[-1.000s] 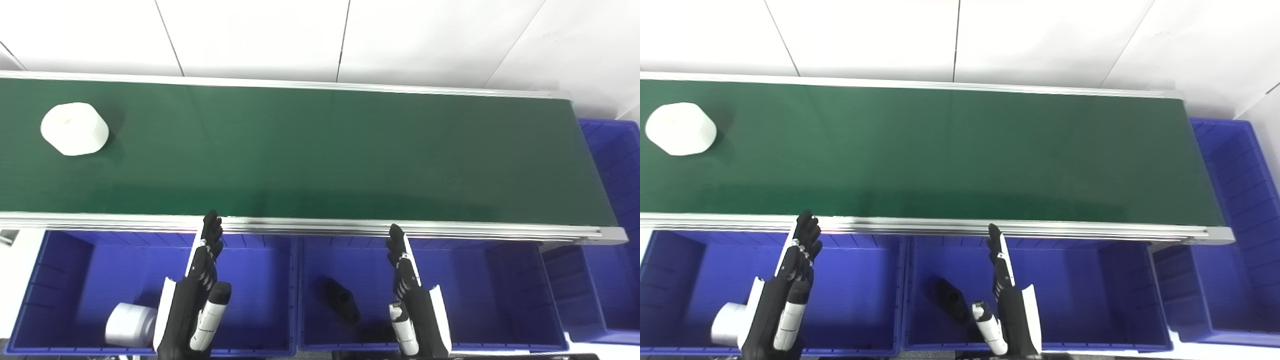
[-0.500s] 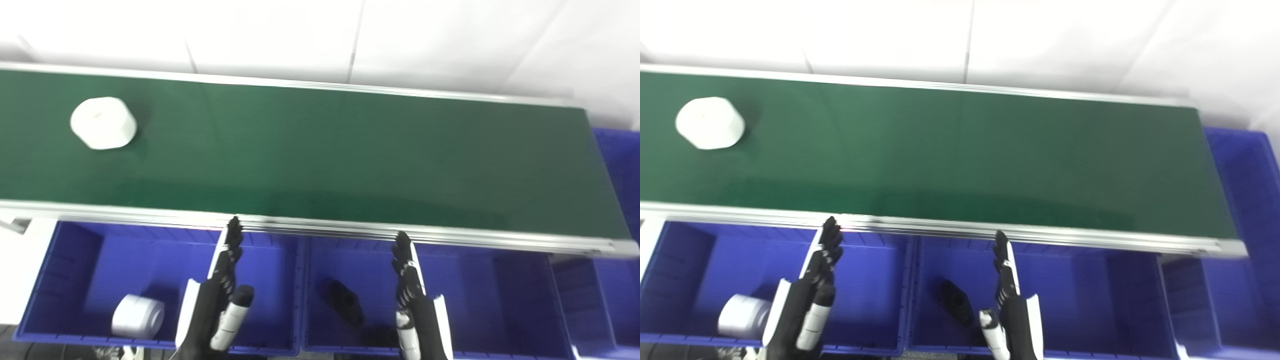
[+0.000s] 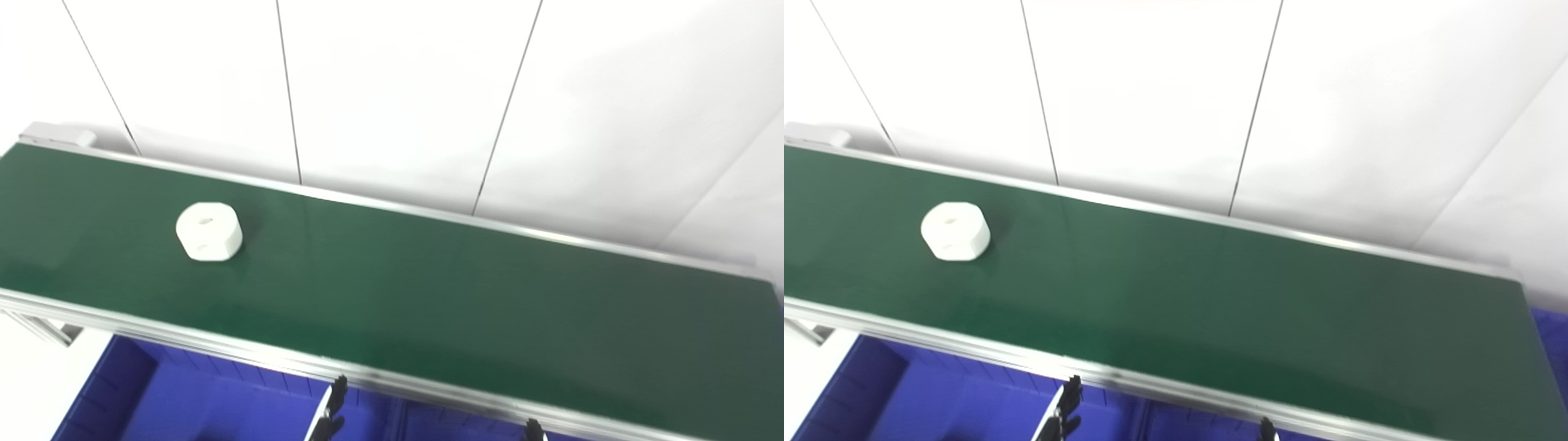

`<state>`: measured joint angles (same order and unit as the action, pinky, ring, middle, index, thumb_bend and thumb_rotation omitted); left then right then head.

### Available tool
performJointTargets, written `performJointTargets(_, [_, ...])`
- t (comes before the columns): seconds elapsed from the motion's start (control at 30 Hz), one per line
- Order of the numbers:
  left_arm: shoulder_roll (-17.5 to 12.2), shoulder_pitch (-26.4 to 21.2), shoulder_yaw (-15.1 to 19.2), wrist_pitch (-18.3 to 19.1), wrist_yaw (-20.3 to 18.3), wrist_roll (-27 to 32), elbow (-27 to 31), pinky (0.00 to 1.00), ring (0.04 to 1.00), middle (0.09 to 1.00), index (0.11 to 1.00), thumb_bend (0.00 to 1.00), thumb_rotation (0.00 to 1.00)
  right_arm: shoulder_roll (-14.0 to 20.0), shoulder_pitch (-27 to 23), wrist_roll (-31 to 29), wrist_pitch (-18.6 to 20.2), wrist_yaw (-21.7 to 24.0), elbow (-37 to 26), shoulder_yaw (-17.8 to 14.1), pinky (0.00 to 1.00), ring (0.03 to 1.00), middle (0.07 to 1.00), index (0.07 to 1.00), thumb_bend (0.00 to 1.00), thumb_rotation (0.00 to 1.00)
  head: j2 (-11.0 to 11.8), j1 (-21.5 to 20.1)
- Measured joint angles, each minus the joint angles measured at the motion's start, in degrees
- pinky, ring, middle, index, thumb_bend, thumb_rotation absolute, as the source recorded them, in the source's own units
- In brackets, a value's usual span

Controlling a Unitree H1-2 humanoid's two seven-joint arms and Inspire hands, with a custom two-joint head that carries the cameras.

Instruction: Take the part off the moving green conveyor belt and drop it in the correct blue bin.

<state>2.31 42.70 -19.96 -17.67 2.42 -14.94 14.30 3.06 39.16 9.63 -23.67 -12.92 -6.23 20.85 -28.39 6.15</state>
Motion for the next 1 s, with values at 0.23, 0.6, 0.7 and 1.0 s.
performJointTargets(0.23, [0.0,-1.8,0.3,-2.1,1.4,-0.5,-4.0,0.90,0.990,1.000,1.000,0.65,1.00,1.4,-1.7,-1.5,0.0,-0.8,2.3,0.6,1.00,1.000,1.000,1.000,0.85,1.00,1.8,2.1])
performJointTargets(0.6, [-0.7,-3.4,-0.5,-4.3,1.4,-1.6,-2.3,0.81,0.916,0.966,1.000,0.71,0.77,1.9,-3.3,-1.7,0.0,-2.0,3.8,1.5,1.00,1.000,1.000,1.000,0.88,1.00,0.3,1.8])
performJointTargets(0.7, [-1.3,-4.1,-0.7,-5.8,1.0,-1.5,3.0,0.75,0.846,0.887,0.939,0.79,0.64,1.7,-3.4,-1.7,0.0,-2.0,3.8,1.7,1.00,1.000,1.000,1.000,0.88,1.00,-1.3,1.7])
performJointTargets(1.0, [-9.8,-26.1,6.1,10.1,-10.5,-2.8,19.9,0.53,0.739,0.812,0.769,1.00,0.38,1.3,-3.0,-1.3,0.0,-1.5,1.1,1.7,1.00,1.000,1.000,1.000,0.88,1.00,-5.2,1.5])
